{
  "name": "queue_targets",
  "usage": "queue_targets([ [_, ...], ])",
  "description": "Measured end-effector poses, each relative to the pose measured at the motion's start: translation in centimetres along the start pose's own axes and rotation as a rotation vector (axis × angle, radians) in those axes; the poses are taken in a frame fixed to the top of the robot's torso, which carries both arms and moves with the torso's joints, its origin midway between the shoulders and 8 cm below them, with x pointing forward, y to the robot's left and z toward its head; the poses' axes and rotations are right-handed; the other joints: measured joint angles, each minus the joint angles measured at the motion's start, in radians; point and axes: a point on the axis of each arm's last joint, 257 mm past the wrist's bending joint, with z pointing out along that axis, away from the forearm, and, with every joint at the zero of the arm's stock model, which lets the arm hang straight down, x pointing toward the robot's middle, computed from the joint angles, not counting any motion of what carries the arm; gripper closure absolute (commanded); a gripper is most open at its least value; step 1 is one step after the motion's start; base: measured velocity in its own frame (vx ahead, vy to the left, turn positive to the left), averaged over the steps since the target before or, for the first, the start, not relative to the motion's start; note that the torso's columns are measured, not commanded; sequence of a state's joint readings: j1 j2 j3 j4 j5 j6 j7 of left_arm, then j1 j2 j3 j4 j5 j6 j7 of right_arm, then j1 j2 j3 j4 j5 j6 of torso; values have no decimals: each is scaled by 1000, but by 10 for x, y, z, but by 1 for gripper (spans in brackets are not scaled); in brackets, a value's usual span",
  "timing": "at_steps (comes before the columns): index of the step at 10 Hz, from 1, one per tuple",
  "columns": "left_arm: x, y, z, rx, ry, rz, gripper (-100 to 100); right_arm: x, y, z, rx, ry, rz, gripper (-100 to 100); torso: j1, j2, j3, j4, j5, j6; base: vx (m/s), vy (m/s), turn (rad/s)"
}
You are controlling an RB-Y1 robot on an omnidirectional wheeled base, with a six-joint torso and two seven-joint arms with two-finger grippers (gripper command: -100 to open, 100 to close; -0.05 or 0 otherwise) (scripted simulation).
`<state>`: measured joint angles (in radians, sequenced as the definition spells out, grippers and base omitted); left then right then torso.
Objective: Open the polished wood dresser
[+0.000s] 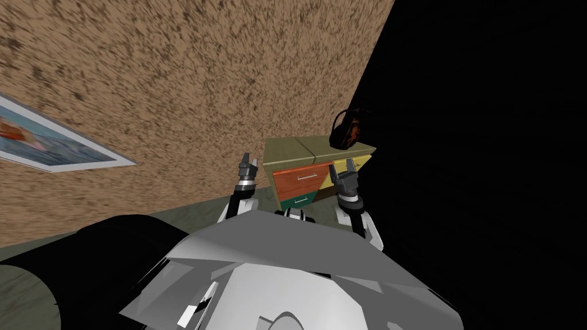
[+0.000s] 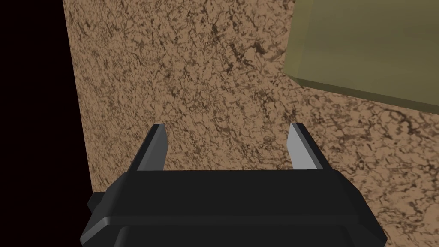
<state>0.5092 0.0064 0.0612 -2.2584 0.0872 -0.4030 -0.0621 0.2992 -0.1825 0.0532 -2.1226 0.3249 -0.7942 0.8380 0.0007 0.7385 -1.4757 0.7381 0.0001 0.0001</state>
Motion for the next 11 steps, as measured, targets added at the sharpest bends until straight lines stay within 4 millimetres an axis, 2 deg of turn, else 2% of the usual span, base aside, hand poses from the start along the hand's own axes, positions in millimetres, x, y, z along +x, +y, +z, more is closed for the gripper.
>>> queue_targets([
  [11, 0, 0, 0, 0, 0, 0, 0, 36, 11, -8, -72, 59, -294, -100, -1, -1, 0, 0, 0, 0, -10, 29, -54],
])
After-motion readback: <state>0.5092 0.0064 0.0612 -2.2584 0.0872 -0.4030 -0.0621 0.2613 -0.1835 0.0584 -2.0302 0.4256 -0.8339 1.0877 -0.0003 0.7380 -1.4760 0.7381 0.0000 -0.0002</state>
